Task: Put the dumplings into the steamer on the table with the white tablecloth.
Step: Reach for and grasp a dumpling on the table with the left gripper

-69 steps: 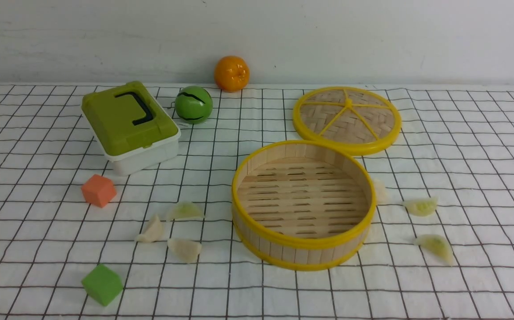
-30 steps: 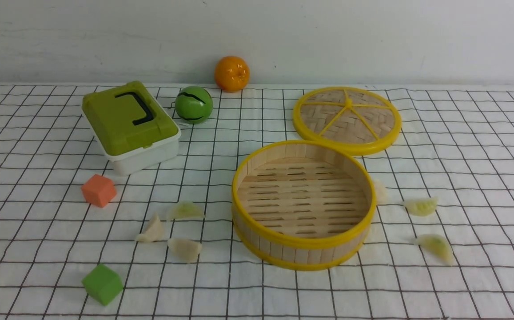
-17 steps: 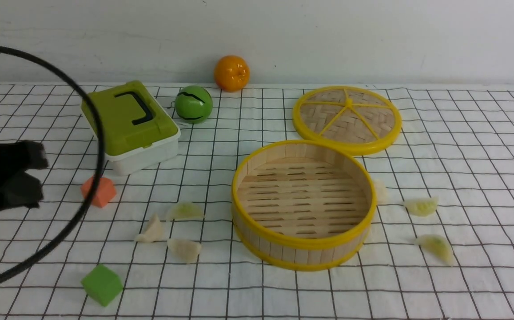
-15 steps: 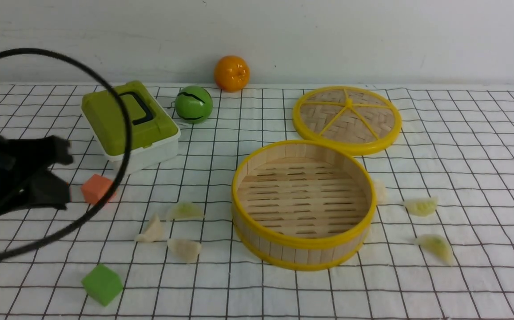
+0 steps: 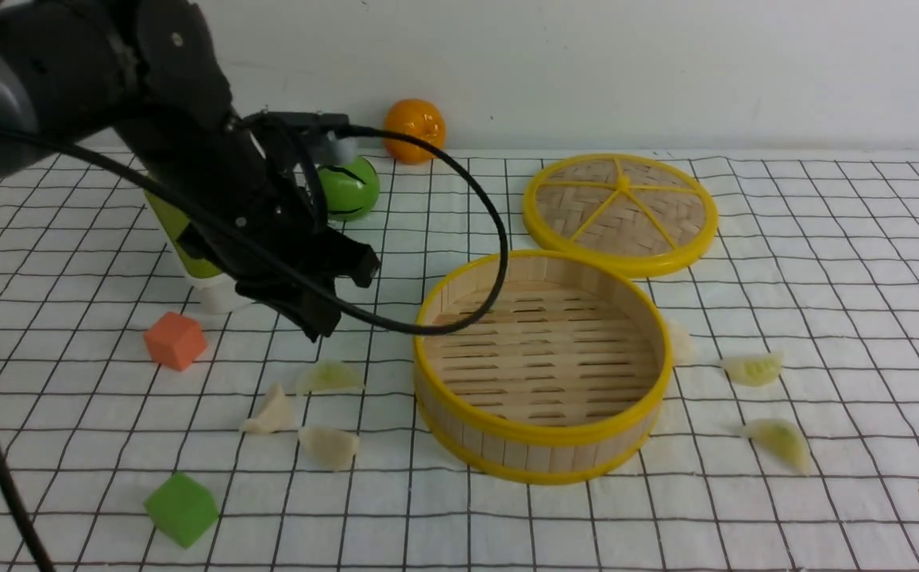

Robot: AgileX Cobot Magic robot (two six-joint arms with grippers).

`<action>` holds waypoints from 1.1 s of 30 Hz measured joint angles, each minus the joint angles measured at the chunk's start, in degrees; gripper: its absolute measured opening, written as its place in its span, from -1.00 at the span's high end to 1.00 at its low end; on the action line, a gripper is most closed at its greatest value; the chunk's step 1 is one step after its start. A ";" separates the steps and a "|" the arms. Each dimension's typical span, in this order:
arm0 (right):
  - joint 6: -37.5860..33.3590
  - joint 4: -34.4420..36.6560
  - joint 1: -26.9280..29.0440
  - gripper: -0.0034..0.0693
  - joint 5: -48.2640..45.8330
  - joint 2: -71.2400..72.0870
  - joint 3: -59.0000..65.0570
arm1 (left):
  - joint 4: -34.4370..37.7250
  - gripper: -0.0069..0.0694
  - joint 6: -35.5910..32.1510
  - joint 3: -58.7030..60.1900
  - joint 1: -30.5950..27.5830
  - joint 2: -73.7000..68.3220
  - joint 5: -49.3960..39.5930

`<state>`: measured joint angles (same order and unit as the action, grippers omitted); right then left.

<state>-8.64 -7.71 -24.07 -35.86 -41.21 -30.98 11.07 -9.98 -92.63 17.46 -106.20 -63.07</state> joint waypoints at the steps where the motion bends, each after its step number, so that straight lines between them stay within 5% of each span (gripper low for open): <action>1: -0.15 0.00 -0.42 0.92 0.00 0.00 0.00 | -1.85 0.53 -0.42 -0.79 0.12 -1.39 0.06; 8: -0.46 0.05 -1.02 0.92 2.53 0.00 0.57 | -9.11 -0.32 -7.50 -1.72 0.12 -7.70 6.00; 12: -0.46 0.45 -1.02 0.92 5.51 0.00 2.68 | -8.22 -0.47 -16.99 -1.82 0.12 -10.03 10.62; 18: -0.59 1.11 -1.02 0.92 8.52 0.00 4.69 | -7.09 -0.36 -29.08 -1.82 0.12 -13.37 13.24; 24: -0.59 1.54 -1.02 0.91 9.45 0.05 4.69 | -7.05 0.05 -30.12 -1.93 0.12 -16.20 11.73; 27: -0.59 1.54 -1.02 0.91 9.69 0.05 4.69 | -6.89 0.33 -25.84 -1.96 0.18 -16.49 11.67; 33: -0.60 1.54 -1.02 0.91 9.92 0.05 4.69 | -6.99 0.35 -9.77 -3.19 0.18 -16.32 10.67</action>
<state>-9.24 -6.17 -25.09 -25.94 -41.16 -26.29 4.07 -19.74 -95.82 17.64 -122.52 -52.39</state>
